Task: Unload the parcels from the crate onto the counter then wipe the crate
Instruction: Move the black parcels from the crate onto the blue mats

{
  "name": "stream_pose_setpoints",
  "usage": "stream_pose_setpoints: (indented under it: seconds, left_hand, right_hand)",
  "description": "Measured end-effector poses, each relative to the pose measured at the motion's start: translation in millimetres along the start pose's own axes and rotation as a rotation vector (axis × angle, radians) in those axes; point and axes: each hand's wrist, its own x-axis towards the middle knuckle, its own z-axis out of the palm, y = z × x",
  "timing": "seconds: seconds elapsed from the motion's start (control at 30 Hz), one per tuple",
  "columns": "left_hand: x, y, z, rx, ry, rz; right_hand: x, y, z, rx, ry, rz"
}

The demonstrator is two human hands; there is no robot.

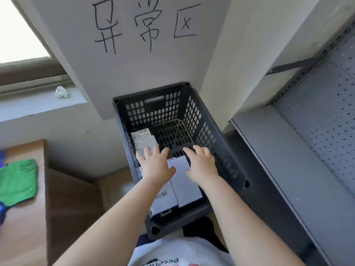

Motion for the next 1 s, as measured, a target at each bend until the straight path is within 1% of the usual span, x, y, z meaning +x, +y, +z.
stream_pose_setpoints:
  seconds: [0.1,0.17,0.23,0.3,0.37,0.43,0.5,0.57,0.6,0.63,0.7,0.77,0.83,0.9,1.0]
  left_hand:
    - [20,3,0,-0.034,0.007,-0.151]
    - [29,4,1,-0.061,0.008,-0.239]
    - [39,4,3,-0.078,-0.031,-0.304]
    - [50,3,9,-0.07,-0.08,-0.334]
    - [62,1,17,-0.064,-0.101,-0.348]
    - [77,-2,25,-0.06,-0.121,-0.357]
    - [94,-5,34,-0.053,-0.182,-0.371]
    - [111,-9,44,-0.138,-0.229,-0.422]
    - [119,-13,50,-0.246,-0.224,-0.48]
    - [127,-16,56,-0.383,-0.202,-0.551]
    - [143,-24,67,-0.639,-0.124,-0.673]
    - [156,-27,73,-0.764,-0.061,-0.74]
    - [169,-30,77,-0.801,-0.025,-0.8]
    - [181,-33,79,-0.851,0.016,-0.89]
    - [196,-36,77,-1.049,0.064,-1.028]
  right_hand:
    - [45,6,-11,-0.06,-0.05,-0.164]
    - [72,10,-18,-0.102,-0.057,-0.23]
    - [99,14,-23,-0.106,-0.032,-0.227]
    - [124,17,-21,-0.058,-0.048,-0.171]
    - [145,16,-11,0.005,-0.141,-0.165]
    - [163,10,4,0.056,-0.222,-0.204]
    - [182,3,19,0.069,-0.273,-0.24]
    - [202,-4,34,0.092,-0.326,-0.261]
    - [212,-9,40,0.172,-0.37,-0.24]
    - [221,-13,45,0.31,-0.425,-0.186]
    - [235,-21,54,0.682,-0.546,-0.019]
    - [247,-26,62,1.016,-0.644,0.154]
    - [261,-27,72,1.287,-0.669,0.31]
    - [273,-26,83,1.415,-0.672,0.408]
    - [285,-20,97,1.474,-0.707,0.475]
